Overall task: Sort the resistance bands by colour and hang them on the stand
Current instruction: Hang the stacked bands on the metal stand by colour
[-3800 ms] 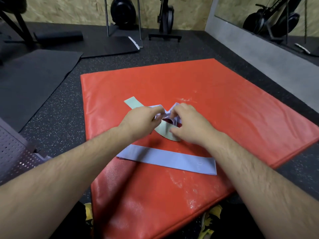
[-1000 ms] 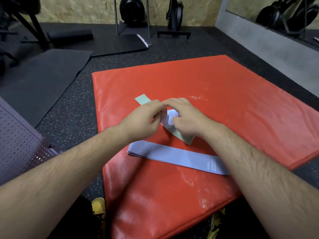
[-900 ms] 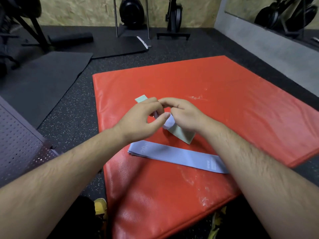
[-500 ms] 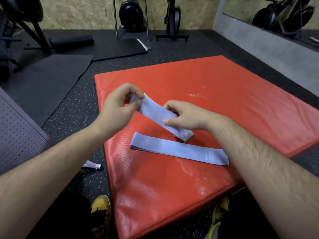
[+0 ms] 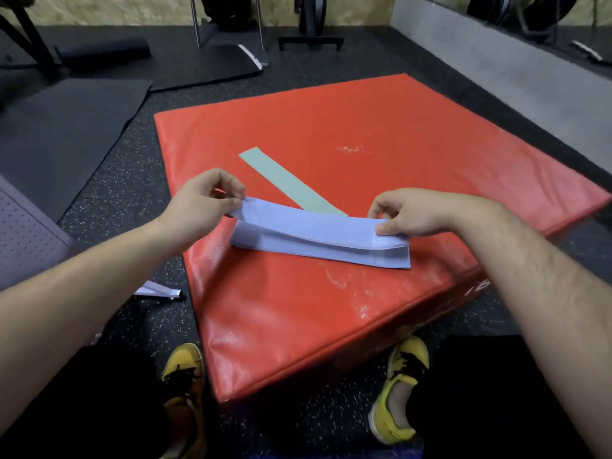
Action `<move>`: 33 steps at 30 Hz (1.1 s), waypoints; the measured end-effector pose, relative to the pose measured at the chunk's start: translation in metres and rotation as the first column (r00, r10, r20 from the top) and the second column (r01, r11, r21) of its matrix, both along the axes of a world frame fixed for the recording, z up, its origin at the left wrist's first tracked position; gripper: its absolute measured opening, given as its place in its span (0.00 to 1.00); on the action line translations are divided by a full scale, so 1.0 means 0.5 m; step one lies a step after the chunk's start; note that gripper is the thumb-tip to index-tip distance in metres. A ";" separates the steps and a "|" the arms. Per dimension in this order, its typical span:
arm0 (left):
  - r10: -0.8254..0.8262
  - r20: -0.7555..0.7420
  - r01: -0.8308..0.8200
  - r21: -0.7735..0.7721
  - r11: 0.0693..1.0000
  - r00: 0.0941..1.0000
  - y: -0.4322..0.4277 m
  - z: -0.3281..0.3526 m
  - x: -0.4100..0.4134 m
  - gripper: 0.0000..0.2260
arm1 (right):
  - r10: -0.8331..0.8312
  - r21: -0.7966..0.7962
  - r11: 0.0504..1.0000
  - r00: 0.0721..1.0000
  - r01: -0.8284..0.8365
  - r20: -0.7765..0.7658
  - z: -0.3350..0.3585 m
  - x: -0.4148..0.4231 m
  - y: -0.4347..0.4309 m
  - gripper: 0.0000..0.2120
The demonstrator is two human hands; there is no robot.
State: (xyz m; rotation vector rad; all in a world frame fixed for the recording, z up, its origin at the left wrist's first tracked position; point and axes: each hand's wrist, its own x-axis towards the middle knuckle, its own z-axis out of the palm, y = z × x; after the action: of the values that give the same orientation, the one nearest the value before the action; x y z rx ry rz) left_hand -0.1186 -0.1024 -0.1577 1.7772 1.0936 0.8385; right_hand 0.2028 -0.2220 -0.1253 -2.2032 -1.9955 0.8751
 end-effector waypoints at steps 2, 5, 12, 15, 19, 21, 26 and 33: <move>-0.023 -0.059 0.021 -0.032 0.999 0.998 0.002 -0.023 -0.003 0.13 | -0.026 -0.011 1.000 0.999 0.026 0.032 -0.010 0.006 -0.015 0.07; -0.033 -0.189 0.034 -0.001 0.999 0.981 -0.005 -0.054 0.003 0.11 | -0.030 -0.018 0.999 0.997 0.032 0.078 -0.028 0.010 -0.029 0.07; -0.088 -0.512 0.287 0.325 0.901 0.855 -0.018 -0.081 0.000 0.11 | -0.054 0.002 0.999 0.981 0.054 0.188 -0.056 -0.008 -0.039 0.08; 0.062 -0.633 0.314 0.464 0.828 0.772 -0.026 -0.082 0.004 0.12 | -0.082 0.033 0.997 0.966 0.076 0.246 -0.056 -0.008 -0.041 0.10; 0.092 -0.634 0.380 0.566 0.732 0.768 -0.052 -0.073 0.041 0.11 | -0.234 0.043 0.972 0.920 0.233 0.313 -0.041 -0.008 -0.051 0.14; -0.011 -0.642 0.454 0.530 0.716 0.766 -0.065 -0.071 0.074 0.12 | -0.298 -0.024 0.946 0.895 0.324 0.332 -0.031 -0.014 -0.057 0.14; -0.270 -0.690 0.620 0.323 0.716 0.671 -0.083 -0.093 0.146 0.19 | -0.477 -0.140 0.859 0.869 0.493 0.132 -0.033 -0.040 -0.071 0.15; -0.299 -0.669 0.614 0.299 0.730 0.681 -0.075 -0.102 0.146 0.18 | -0.560 -0.215 0.821 0.819 0.529 -0.126 -0.036 -0.026 -0.088 0.14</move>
State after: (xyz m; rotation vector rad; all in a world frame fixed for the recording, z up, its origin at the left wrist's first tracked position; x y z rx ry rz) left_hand -0.0453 -0.1398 -0.2089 2.7453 0.7021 0.2330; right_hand 0.1896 -0.2661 -0.1432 -2.4698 -1.1282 1.1313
